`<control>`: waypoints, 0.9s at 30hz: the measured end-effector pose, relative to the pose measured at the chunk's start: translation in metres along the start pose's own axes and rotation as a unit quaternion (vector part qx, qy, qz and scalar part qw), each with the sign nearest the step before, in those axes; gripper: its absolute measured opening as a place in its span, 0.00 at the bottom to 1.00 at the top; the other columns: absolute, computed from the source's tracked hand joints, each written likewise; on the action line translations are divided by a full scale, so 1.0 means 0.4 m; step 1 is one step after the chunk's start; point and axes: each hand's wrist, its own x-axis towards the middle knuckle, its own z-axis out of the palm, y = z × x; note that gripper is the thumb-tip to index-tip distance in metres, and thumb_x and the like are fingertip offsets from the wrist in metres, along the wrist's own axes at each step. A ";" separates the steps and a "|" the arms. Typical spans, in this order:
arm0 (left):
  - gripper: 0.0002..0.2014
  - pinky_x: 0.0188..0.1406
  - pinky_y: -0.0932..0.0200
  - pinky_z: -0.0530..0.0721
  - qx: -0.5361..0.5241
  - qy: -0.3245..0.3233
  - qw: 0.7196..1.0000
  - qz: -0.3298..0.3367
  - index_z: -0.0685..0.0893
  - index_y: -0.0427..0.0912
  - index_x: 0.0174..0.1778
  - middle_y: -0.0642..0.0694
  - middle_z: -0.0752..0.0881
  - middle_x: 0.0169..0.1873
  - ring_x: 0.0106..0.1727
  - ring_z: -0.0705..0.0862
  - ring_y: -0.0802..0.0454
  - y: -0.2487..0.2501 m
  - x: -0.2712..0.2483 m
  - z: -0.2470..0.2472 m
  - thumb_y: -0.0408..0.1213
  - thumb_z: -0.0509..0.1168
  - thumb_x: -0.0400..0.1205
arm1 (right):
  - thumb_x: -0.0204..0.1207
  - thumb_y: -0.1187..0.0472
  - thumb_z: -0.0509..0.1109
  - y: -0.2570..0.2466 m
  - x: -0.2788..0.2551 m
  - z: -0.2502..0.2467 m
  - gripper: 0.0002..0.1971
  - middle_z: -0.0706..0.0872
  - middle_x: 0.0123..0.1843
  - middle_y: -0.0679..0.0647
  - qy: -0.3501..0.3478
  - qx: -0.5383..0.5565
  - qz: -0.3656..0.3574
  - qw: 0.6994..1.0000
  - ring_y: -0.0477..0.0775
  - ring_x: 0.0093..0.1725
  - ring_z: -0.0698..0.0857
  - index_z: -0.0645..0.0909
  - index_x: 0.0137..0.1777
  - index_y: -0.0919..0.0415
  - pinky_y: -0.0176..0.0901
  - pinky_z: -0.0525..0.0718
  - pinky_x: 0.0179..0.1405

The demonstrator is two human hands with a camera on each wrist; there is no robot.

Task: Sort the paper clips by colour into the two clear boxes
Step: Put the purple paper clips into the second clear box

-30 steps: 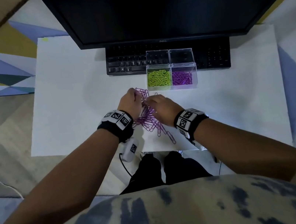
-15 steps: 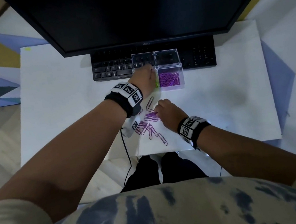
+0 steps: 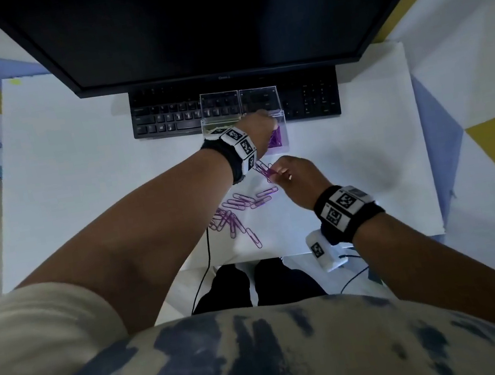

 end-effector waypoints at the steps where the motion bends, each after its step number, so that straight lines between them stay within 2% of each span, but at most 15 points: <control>1: 0.25 0.60 0.52 0.81 -0.013 0.011 1.000 0.006 0.77 0.36 0.70 0.39 0.76 0.65 0.63 0.81 0.40 -0.005 -0.003 0.001 0.17 0.61 0.76 | 0.79 0.64 0.67 0.001 0.003 -0.017 0.06 0.86 0.48 0.57 -0.007 0.009 0.006 1.000 0.52 0.44 0.81 0.82 0.50 0.66 0.23 0.70 0.36; 2: 0.24 0.60 0.53 0.81 -0.033 0.028 0.999 0.007 0.79 0.38 0.69 0.40 0.77 0.64 0.63 0.81 0.41 -0.012 -0.011 -0.002 0.18 0.61 0.77 | 0.79 0.64 0.68 0.000 0.008 -0.033 0.06 0.85 0.47 0.56 -0.011 0.014 0.012 1.000 0.51 0.43 0.80 0.83 0.51 0.66 0.21 0.70 0.35; 4: 0.18 0.60 0.54 0.80 -0.096 0.078 0.992 -0.008 0.82 0.41 0.64 0.42 0.80 0.60 0.60 0.82 0.44 -0.032 -0.046 -0.014 0.24 0.61 0.80 | 0.79 0.63 0.69 -0.009 0.024 -0.067 0.06 0.84 0.46 0.57 0.003 0.006 0.008 1.000 0.52 0.43 0.79 0.82 0.50 0.66 0.32 0.71 0.37; 5: 0.15 0.60 0.55 0.80 -0.134 0.112 0.985 -0.018 0.83 0.41 0.60 0.42 0.82 0.58 0.58 0.82 0.46 -0.046 -0.069 -0.017 0.26 0.60 0.81 | 0.79 0.62 0.68 -0.017 0.036 -0.082 0.06 0.83 0.45 0.56 0.014 -0.006 0.004 1.000 0.53 0.44 0.79 0.81 0.50 0.66 0.37 0.70 0.39; 7: 0.11 0.58 0.58 0.82 -0.200 0.190 0.960 -0.054 0.83 0.41 0.54 0.45 0.83 0.54 0.53 0.83 0.50 -0.081 -0.130 -0.010 0.26 0.59 0.81 | 0.80 0.62 0.66 -0.038 0.066 -0.106 0.07 0.81 0.45 0.55 0.023 -0.020 0.005 1.000 0.54 0.45 0.78 0.81 0.52 0.66 0.38 0.70 0.44; 9: 0.08 0.51 0.68 0.80 -0.251 0.257 0.925 -0.126 0.82 0.41 0.51 0.48 0.83 0.50 0.49 0.82 0.56 -0.130 -0.196 0.019 0.28 0.59 0.82 | 0.81 0.64 0.64 -0.061 0.103 -0.120 0.09 0.83 0.48 0.59 0.020 -0.055 0.008 0.998 0.57 0.48 0.81 0.81 0.54 0.69 0.43 0.77 0.49; 10: 0.06 0.49 0.69 0.79 -0.266 0.277 0.907 -0.175 0.81 0.41 0.50 0.48 0.83 0.49 0.48 0.82 0.56 -0.157 -0.224 0.041 0.29 0.60 0.82 | 0.81 0.66 0.62 -0.070 0.122 -0.121 0.09 0.85 0.50 0.63 0.018 -0.082 0.002 0.996 0.61 0.50 0.83 0.82 0.53 0.71 0.49 0.81 0.52; 12: 0.06 0.53 0.59 0.81 -0.258 0.292 0.881 -0.268 0.82 0.39 0.49 0.43 0.83 0.50 0.51 0.82 0.49 -0.217 -0.266 0.090 0.30 0.62 0.80 | 0.81 0.69 0.61 -0.084 0.154 -0.111 0.11 0.86 0.51 0.68 0.017 -0.127 -0.009 0.992 0.65 0.52 0.84 0.83 0.52 0.74 0.55 0.82 0.56; 13: 0.08 0.58 0.55 0.79 -0.240 0.281 0.881 -0.296 0.82 0.38 0.51 0.42 0.82 0.52 0.54 0.81 0.45 -0.246 -0.279 0.115 0.30 0.63 0.79 | 0.81 0.69 0.61 -0.086 0.166 -0.104 0.11 0.86 0.52 0.68 0.016 -0.151 -0.007 0.988 0.65 0.53 0.84 0.83 0.52 0.73 0.55 0.82 0.57; 15: 0.14 0.65 0.52 0.75 -0.201 0.228 0.900 -0.312 0.82 0.38 0.58 0.40 0.80 0.59 0.62 0.77 0.41 -0.281 -0.295 0.154 0.32 0.64 0.76 | 0.80 0.69 0.62 -0.084 0.182 -0.085 0.10 0.86 0.53 0.67 0.019 -0.191 -0.012 0.981 0.64 0.53 0.84 0.85 0.51 0.71 0.53 0.82 0.58; 17: 0.22 0.69 0.50 0.72 -0.176 0.175 0.928 -0.280 0.79 0.42 0.66 0.41 0.77 0.65 0.67 0.73 0.40 -0.291 -0.301 0.175 0.34 0.65 0.74 | 0.79 0.69 0.63 -0.075 0.187 -0.068 0.09 0.85 0.55 0.67 0.030 -0.202 -0.018 0.979 0.64 0.55 0.83 0.85 0.51 0.71 0.50 0.82 0.59; 20: 0.34 0.72 0.46 0.72 -0.166 0.133 0.957 -0.199 0.70 0.45 0.75 0.46 0.71 0.73 0.72 0.68 0.43 -0.288 -0.301 0.177 0.38 0.69 0.72 | 0.79 0.70 0.62 -0.073 0.167 -0.053 0.13 0.80 0.63 0.67 0.060 -0.187 -0.034 0.980 0.64 0.65 0.76 0.82 0.61 0.69 0.49 0.75 0.67; 23: 0.40 0.75 0.46 0.70 -0.109 0.081 0.979 -0.155 0.62 0.48 0.80 0.51 0.65 0.78 0.77 0.63 0.47 -0.278 -0.295 0.169 0.46 0.69 0.71 | 0.78 0.71 0.61 -0.110 0.110 -0.027 0.13 0.82 0.58 0.63 0.107 -0.136 -0.119 0.978 0.60 0.64 0.76 0.83 0.58 0.68 0.49 0.76 0.67; 25: 0.42 0.76 0.46 0.69 -0.082 0.056 0.984 -0.148 0.62 0.47 0.80 0.52 0.64 0.78 0.77 0.63 0.48 -0.272 -0.298 0.166 0.50 0.70 0.70 | 0.79 0.67 0.63 -0.140 0.065 0.010 0.11 0.82 0.59 0.60 0.034 -0.121 -0.167 0.978 0.57 0.64 0.77 0.82 0.59 0.65 0.45 0.75 0.67; 27: 0.43 0.74 0.46 0.70 -0.076 0.050 0.985 -0.147 0.63 0.46 0.79 0.51 0.65 0.76 0.75 0.64 0.48 -0.265 -0.307 0.168 0.52 0.71 0.70 | 0.79 0.61 0.66 -0.153 0.039 0.058 0.17 0.78 0.68 0.57 -0.085 -0.148 -0.163 0.972 0.54 0.70 0.73 0.77 0.67 0.62 0.45 0.70 0.71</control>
